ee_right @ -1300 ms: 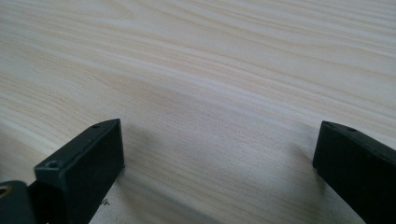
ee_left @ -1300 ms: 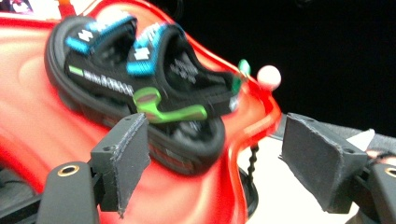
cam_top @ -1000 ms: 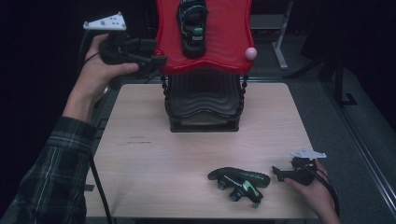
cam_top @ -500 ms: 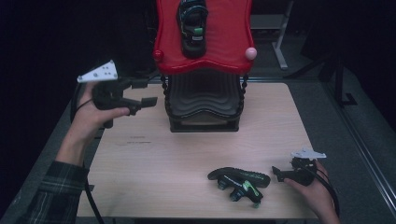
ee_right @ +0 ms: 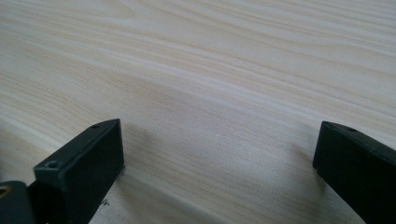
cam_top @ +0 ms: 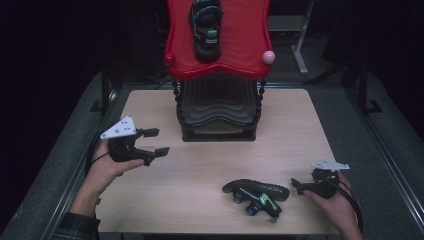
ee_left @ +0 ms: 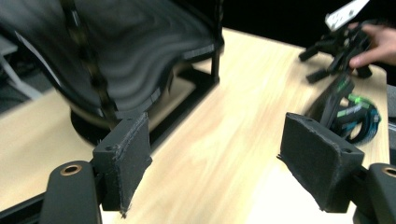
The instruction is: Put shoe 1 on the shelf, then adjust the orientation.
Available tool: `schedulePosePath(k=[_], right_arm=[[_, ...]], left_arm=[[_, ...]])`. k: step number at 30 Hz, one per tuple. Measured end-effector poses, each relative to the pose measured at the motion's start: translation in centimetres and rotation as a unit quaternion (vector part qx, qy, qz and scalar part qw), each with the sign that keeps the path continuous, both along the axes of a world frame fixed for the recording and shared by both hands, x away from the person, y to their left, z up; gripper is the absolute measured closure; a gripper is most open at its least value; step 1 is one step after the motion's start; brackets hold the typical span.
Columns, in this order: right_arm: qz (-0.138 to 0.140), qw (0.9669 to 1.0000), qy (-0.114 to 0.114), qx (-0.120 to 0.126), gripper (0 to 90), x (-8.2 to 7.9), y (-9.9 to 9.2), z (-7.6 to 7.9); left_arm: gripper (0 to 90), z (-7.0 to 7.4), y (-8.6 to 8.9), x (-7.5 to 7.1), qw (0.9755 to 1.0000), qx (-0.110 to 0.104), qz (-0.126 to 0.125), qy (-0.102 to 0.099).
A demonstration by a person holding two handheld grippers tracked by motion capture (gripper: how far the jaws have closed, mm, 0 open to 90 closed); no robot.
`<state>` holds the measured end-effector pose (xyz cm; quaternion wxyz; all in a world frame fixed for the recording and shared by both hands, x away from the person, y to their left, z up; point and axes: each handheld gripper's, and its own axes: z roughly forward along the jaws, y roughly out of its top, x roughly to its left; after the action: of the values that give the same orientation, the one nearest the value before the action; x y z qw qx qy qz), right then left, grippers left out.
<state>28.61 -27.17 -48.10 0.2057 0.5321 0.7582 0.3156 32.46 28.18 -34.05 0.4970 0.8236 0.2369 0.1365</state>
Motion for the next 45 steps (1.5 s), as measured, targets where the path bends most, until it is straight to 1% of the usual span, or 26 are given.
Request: schedulePosePath(k=[2, 4, 8, 11, 13, 15, 16, 19, 21, 22, 23, 24, 25, 26, 28, 29, 30, 31, 32, 34, 35, 37, 41, 42, 43, 45], right_arm=[[0.000, 1.0000, 0.000, 0.000, 1.3, 0.0, 0.0, 0.0], [0.000, 1.0000, 0.000, 0.000, 1.3, 0.0, 0.0, 0.0], [-0.001, 1.0000, 0.000, 0.000, 1.3, 0.0, 0.0, 0.0], [0.000, 1.0000, 0.001, 0.000, 1.3, 0.0, 0.0, 0.0], [0.009, 0.9999, 0.006, -0.002, 1.4, 0.1, 0.0, 0.1], [0.009, 0.9999, 0.008, -0.003, 2.7, 0.1, 0.0, 0.1], [0.013, 0.9999, 0.007, -0.004, 6.3, 0.1, 0.0, 0.2], [0.020, 0.9998, 0.008, -0.002, 21.4, -0.2, 0.0, 0.7], [0.028, 0.9996, 0.007, 0.000, 39.8, -0.3, -0.1, 0.9], [0.038, 0.9992, 0.009, 0.005, 46.9, -0.3, -0.2, 1.1], [0.043, 0.9989, 0.014, 0.014, 52.6, -0.4, -0.3, 1.3], [0.047, 0.9985, 0.018, 0.022, 61.4, -0.4, -0.4, 1.5], [0.056, 0.9978, 0.021, 0.028, 66.4, -0.5, -0.4, 1.9], [0.066, 0.9971, 0.015, 0.035, 73.0, -0.6, -0.4, 2.3], [0.081, 0.9947, -0.006, 0.064, 84.0, -0.9, -0.4, 3.2], [0.085, 0.9933, -0.009, 0.078, 87.5, -1.1, -0.4, 3.7], [0.092, 0.9922, -0.015, 0.084, 89.9, -1.2, -0.3, 4.0], [0.105, 0.9900, -0.023, 0.092, 90.0, -1.3, -0.1, 4.6], [0.115, 0.9882, -0.025, 0.097, 90.0, -1.4, 0.1, 4.8], [0.140, 0.9834, -0.031, 0.112, 90.0, -1.6, 0.7, 5.4], [0.155, 0.9801, -0.036, 0.119, 90.0, -1.7, 1.2, 5.7], [0.174, 0.9754, -0.041, 0.130, 90.0, -1.8, 2.0, 6.1], [0.214, 0.9634, -0.047, 0.154, 90.0, -2.1, 3.6, 6.7], [0.223, 0.9610, -0.048, 0.156, 90.0, -2.3, 4.0, 6.9], [0.234, 0.9583, -0.047, 0.157, 90.0, -2.5, 4.4, 7.0], [0.250, 0.9544, -0.044, 0.157, 90.0, -2.8, 5.1, 7.1]], left_arm=[[22.9, -1.7, 0.1, -0.4, 0.9999, 0.006, 0.004, 0.013], [22.4, -2.9, 0.1, -0.7, 0.9995, 0.015, 0.012, 0.023], [21.9, -5.1, 0.1, -1.4, 0.9980, 0.045, 0.021, 0.038], [21.8, -6.7, 0.2, -1.6, 0.9970, 0.052, 0.025, 0.051], [21.0, -7.9, 0.3, -1.6, 0.9957, 0.062, 0.034, 0.059], [21.1, -8.9, 0.3, -1.6, 0.9941, 0.072, 0.041, 0.070], [21.1, -9.3, 0.3, -1.6, 0.9936, 0.075, 0.044, 0.073], [21.2, -10.3, 0.5, -1.5, 0.9907, 0.097, 0.058, 0.076], [21.2, -10.8, 0.6, -1.4, 0.9892, 0.103, 0.071, 0.077], [21.2, -11.1, 0.6, -1.3, 0.9882, 0.107, 0.076, 0.079], [21.2, -11.3, 0.6, -1.3, 0.9870, 0.117, 0.078, 0.078], [21.1, -11.5, 0.6, -1.2, 0.9856, 0.127, 0.081, 0.076], [21.2, -11.7, 0.6, -1.2, 0.9848, 0.130, 0.084, 0.079], [21.2, -11.8, 0.7, -1.2, 0.9846, 0.132, 0.082, 0.080], [21.1, -12.1, 0.7, -1.1, 0.9837, 0.138, 0.082, 0.081], [21.1, -12.2, 0.7, -1.1, 0.9831, 0.141, 0.083, 0.082], [21.0, -12.4, 0.7, -1.0, 0.9824, 0.143, 0.086, 0.084], [20.9, -12.5, 0.7, -1.0, 0.9818, 0.145, 0.087, 0.085], [20.1, -12.6, 0.8, -1.0, 0.9824, 0.140, 0.086, 0.089], [18.7, -12.6, 0.8, -0.9, 0.9823, 0.137, 0.090, 0.090], [17.6, -12.7, 0.8, -0.9, 0.9820, 0.137, 0.094, 0.090], [14.6, -12.8, 0.8, -0.9, 0.9818, 0.131, 0.102, 0.092], [9.4, -13.2, 1.0, -0.9, 0.9832, 0.120, 0.107, 0.086], [7.6, -13.3, 1.0, -0.8, 0.9837, 0.118, 0.107, 0.084], [5.5, -13.4, 1.0, -0.8, 0.9833, 0.119, 0.108, 0.086], [1.5, -13.4, 1.0, -0.7, 0.9825, 0.123, 0.110, 0.087]])
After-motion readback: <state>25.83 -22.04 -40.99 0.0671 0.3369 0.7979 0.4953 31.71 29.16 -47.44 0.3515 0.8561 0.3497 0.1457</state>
